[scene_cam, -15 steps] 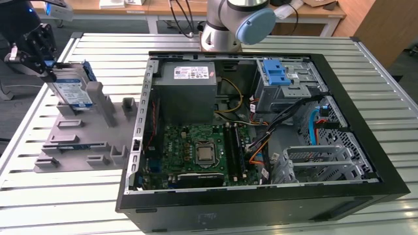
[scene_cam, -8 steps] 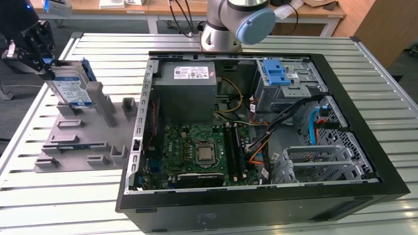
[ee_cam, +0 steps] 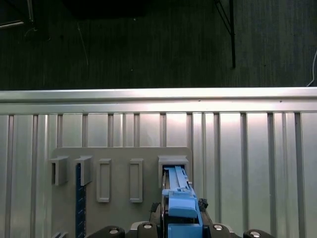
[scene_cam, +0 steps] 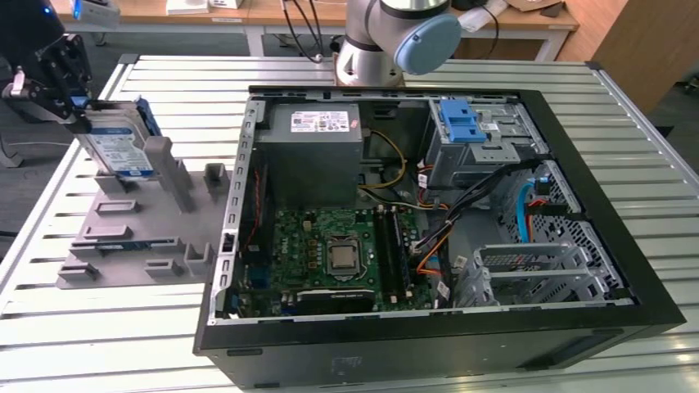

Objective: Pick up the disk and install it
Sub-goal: 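Pick up the disk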

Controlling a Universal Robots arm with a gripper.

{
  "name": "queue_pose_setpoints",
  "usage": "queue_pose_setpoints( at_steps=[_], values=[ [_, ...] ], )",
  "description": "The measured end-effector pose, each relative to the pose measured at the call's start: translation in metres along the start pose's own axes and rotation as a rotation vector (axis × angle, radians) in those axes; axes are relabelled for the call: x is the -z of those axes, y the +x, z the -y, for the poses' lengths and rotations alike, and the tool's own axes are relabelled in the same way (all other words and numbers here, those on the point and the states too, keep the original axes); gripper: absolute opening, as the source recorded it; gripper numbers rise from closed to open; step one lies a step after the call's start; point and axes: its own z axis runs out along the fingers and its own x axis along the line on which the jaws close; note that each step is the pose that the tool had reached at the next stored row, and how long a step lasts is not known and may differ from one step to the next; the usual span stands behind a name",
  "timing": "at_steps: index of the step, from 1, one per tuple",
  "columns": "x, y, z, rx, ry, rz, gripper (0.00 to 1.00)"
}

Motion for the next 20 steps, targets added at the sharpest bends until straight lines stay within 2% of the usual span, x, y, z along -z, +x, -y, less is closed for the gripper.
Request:
queue_pose_setpoints(
  at_steps=[20],
  values=[
    [0.0073,0.0,-0.0001,0.0,-0.0001,-0.0001,0.36]
  ],
)
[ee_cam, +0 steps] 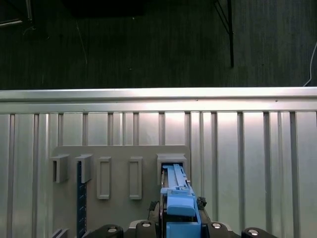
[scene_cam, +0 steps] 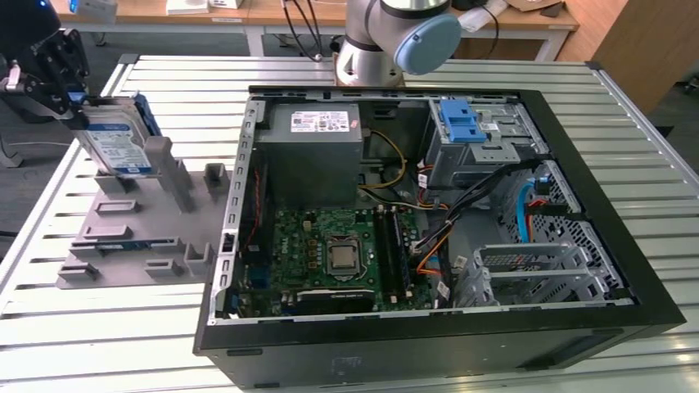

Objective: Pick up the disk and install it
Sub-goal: 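Pick up the disk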

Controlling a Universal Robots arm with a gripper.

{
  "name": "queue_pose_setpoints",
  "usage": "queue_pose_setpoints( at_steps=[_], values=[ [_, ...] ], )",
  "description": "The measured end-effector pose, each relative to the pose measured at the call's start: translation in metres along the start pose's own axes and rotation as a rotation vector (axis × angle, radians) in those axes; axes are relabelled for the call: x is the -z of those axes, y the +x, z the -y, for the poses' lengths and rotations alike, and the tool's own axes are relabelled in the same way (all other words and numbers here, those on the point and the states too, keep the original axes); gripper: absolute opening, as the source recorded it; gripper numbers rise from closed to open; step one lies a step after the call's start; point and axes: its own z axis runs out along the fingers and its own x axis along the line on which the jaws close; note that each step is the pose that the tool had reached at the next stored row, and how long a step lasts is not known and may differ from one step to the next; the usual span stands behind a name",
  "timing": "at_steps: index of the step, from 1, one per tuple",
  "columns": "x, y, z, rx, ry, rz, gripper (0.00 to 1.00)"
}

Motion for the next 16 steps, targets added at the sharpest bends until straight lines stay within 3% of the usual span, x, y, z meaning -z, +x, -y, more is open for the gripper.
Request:
queue_pose_setpoints(
  at_steps=[16],
  values=[
    [0.0056,0.0,0.0,0.0,0.0001,0.0001,0.36]
  ],
)
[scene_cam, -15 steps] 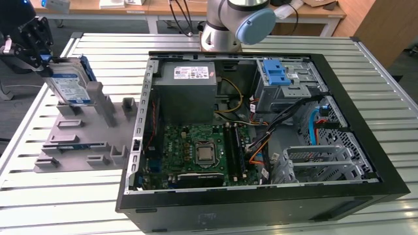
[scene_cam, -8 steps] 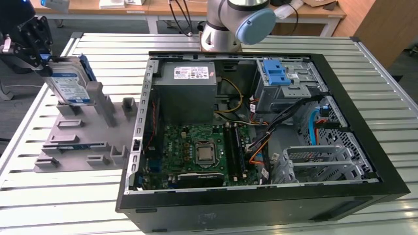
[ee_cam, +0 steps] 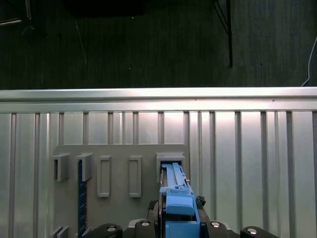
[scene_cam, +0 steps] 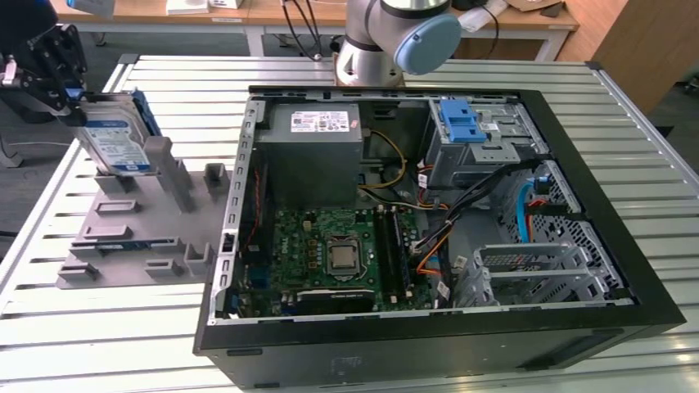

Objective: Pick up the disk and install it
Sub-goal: 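Pick up the disk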

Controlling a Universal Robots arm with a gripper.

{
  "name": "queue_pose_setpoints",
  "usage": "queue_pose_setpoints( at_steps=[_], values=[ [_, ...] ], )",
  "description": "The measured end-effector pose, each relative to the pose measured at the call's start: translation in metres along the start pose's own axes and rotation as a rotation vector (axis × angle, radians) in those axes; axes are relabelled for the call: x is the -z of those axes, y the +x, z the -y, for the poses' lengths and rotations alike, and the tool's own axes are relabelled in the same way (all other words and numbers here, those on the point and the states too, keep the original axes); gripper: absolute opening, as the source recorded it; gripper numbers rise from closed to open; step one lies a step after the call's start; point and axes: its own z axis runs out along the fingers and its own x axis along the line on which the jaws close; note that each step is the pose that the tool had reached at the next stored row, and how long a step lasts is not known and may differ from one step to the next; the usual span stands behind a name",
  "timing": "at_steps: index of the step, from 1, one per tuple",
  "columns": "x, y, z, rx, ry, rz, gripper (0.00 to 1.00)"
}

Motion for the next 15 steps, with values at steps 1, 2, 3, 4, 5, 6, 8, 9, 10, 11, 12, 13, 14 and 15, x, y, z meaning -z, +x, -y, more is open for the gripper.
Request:
queue_pose_setpoints(
  at_steps=[1,2,3,4,5,6,8,9,10,11,12,13,14,15],
  values=[
    [0.0003,0.0,0.0,0.0,0.0,0.0,0.36],
    [0.0007,0.0,0.0,0.0,0.0001,0.0,0.36],
    [0.001,0.0,0.0,0.0,0.0001,0.0,0.36],
    [0.0013,0.0,0.0,0.0,0.0002,0.0,0.36],
    [0.0017,0.0,0.0,0.0,0.0001,0.0,0.36],
    [0.0021,0.0,0.0,0.0,0.0,0.0,0.36],
    [0.0029,0.0,0.0,0.0,0.0,0.0,0.36],
    [0.0032,0.0,0.0,0.0,0.0001,0.0,0.36],
    [0.0035,0.0,0.0,0.0,0.0001,0.0,0.36],
    [0.0039,0.0,0.0,0.0,0.0001,0.0,0.36],
    [0.0042,0.0,0.0,0.0,0.0,0.0,0.36],
    [0.0045,0.0,0.0,0.0,0.0,0.0,0.36],
    [0.0048,0.0,0.0,0.0,0.0001,0.0,0.36],
    [0.0052,0.0,0.0,0.0,0.0,0.0,0.36]
  ],
)
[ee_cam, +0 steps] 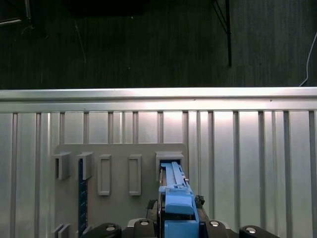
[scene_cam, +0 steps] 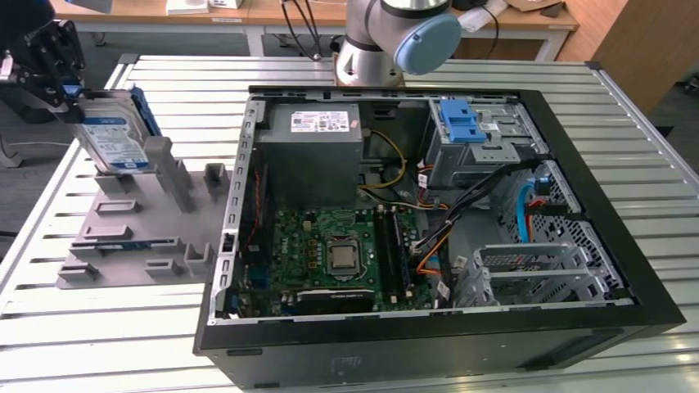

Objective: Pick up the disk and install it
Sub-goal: 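Pick up the disk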

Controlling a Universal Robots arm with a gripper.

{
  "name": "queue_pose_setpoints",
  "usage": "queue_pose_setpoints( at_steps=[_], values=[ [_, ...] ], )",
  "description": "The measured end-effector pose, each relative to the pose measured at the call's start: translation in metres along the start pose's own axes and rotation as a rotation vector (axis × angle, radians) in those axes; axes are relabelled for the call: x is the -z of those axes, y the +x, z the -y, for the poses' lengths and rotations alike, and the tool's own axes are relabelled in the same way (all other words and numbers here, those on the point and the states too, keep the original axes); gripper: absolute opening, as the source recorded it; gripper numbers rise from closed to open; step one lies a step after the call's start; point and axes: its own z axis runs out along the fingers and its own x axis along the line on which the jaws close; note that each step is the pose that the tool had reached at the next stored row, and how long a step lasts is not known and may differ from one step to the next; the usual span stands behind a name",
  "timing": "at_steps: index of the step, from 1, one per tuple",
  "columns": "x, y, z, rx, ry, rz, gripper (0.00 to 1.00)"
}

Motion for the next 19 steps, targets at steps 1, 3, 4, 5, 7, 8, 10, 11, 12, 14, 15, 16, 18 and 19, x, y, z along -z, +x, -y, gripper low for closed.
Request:
queue_pose_setpoints(
  at_steps=[1,3,4,5,7,8,10,11,12,14,15,16,18,19],
  values=[
    [0.0004,0.0,0.0,0.0,0.0,0.0,0.36],
    [0.001,0.0,0.0,0.0,0.0002,0.0,0.36],
    [0.0014,0.0,0.0,0.0,0.0,0.0,0.36],
    [0.0017,0.0,0.0,0.0,0.0,0.0,0.36],
    [0.0021,0.0,0.0,0.0,0.0002,0.0001,0.36],
    [0.0024,0.0,0.0,0.0,0.0,0.0,0.36],
    [0.0028,0.0,0.0,0.0,0.0002,0.0001,0.36],
    [0.0031,0.0,0.0,0.0,0.0001,0.0,0.36],
    [0.0033,0.0,0.0,0.0,0.0,0.0,0.36],
    [0.0037,0.0,0.0,0.0,0.0001,0.0,0.36],
    [0.0039,0.0,0.0,0.0,0.0,0.0,0.36],
    [0.0041,0.0,0.0,0.0,0.0001,0.0,0.36],
    [0.0044,0.0,0.0,0.0,0.0,0.0,0.36],
    [0.0046,0.0,0.0,0.0,0.0,0.0,0.36]
  ],
)
